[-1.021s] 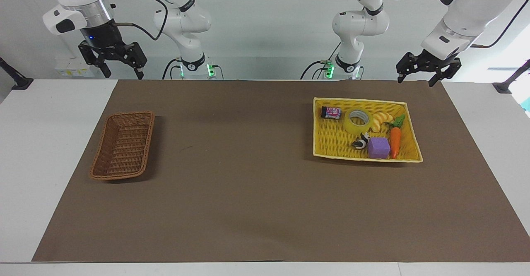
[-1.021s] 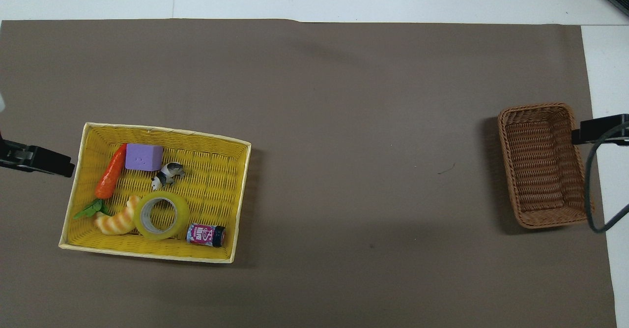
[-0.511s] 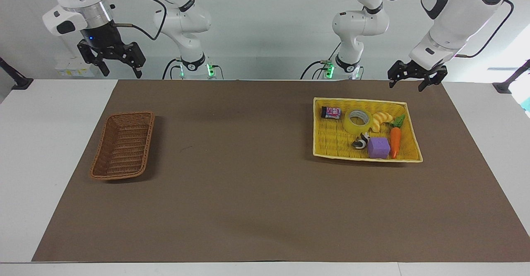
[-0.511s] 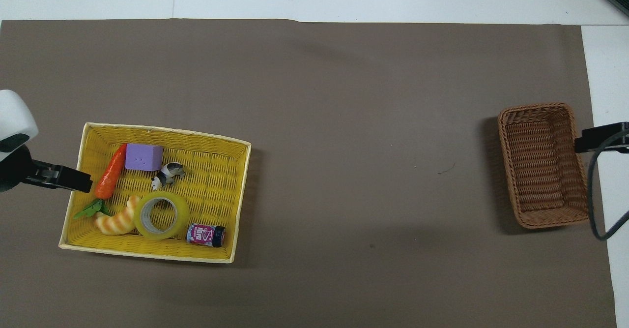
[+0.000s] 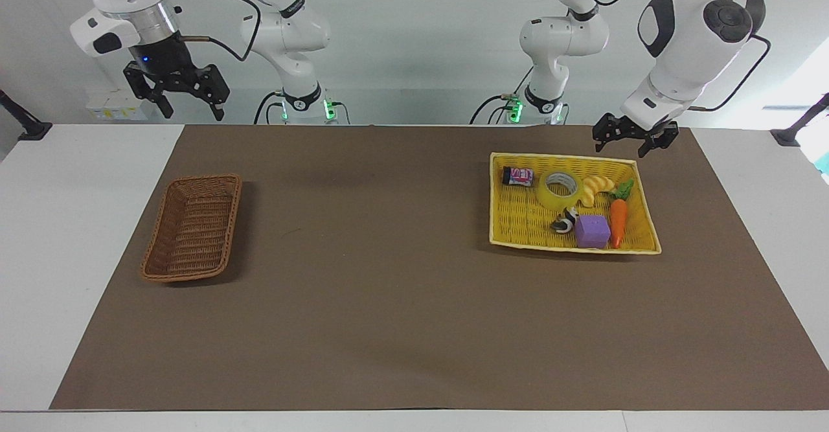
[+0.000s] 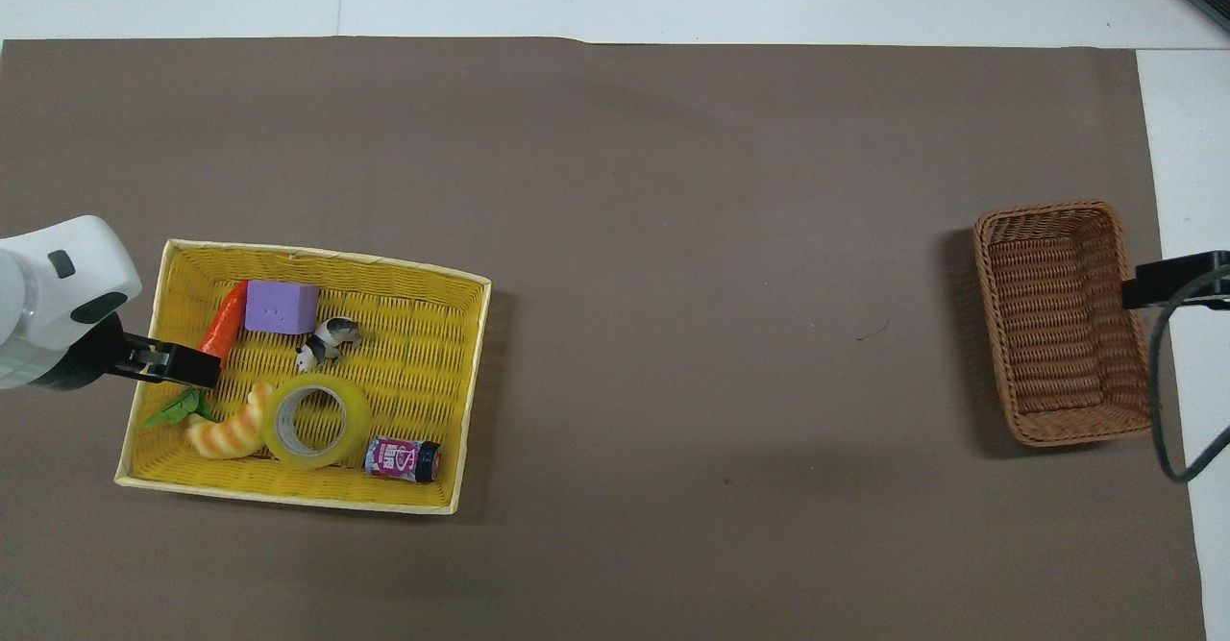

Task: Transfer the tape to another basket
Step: 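Reach the left gripper down into the yellow basket onto the tape roll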

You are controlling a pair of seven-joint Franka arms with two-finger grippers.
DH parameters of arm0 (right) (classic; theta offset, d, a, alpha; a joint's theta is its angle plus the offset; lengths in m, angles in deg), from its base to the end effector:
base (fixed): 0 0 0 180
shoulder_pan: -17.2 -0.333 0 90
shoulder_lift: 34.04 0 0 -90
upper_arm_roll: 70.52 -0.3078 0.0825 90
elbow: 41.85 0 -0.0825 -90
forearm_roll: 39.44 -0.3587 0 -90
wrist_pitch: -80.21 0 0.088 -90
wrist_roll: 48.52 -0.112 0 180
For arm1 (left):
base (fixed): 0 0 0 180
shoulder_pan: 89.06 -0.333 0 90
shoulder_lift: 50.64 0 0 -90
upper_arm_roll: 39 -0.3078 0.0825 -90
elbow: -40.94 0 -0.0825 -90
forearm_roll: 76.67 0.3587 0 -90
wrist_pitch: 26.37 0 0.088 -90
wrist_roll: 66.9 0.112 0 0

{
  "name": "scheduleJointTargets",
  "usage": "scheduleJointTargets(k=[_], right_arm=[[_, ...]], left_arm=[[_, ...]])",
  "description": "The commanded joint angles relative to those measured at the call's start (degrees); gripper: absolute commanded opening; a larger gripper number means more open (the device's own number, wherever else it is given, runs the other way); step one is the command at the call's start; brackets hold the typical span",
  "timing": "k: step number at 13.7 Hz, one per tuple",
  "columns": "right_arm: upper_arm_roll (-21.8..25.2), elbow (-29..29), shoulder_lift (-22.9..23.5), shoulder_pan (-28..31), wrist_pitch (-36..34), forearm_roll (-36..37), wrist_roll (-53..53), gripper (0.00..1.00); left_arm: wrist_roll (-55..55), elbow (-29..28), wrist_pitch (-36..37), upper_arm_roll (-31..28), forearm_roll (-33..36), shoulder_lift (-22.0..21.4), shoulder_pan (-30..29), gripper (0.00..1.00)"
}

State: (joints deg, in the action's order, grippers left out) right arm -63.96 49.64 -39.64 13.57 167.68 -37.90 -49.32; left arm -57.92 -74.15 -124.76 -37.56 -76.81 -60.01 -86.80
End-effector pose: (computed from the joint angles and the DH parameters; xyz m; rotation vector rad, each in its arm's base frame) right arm 0.4942 -0.0316 0.6455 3.1234 -0.1035 0.0416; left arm 0.4709 -0.0313 0.5100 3.1120 -0.3440 -0.2005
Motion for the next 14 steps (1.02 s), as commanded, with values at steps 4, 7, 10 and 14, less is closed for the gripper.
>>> scheduleJointTargets(k=[4,7,10,14], right_arm=[[0.0,1.6,-1.4,-0.1,-0.2,0.6,1.5,1.00],[0.0,1.7,-1.5,-0.1,-0.2,0.6,1.5,1.00],[0.0,2.2,-1.9,-0.1,-0.2,0.6,1.5,1.00],[0.0,2.3,-2.0,-0.1,-0.3,0.6,1.5,1.00]], left_arm=[[-6.0,-11.3,-8.9,-0.1,0.1,-2.0,0.6,1.00],[-10.6,-15.5,-12.1,0.0,0.1,-1.1,0.8,0.94],[-10.7,-20.9,-19.2,0.0,0.1,0.4,2.3,0.85],[-10.8,-24.1,-21.6,0.0,0.1,1.0,2.9,0.68]])
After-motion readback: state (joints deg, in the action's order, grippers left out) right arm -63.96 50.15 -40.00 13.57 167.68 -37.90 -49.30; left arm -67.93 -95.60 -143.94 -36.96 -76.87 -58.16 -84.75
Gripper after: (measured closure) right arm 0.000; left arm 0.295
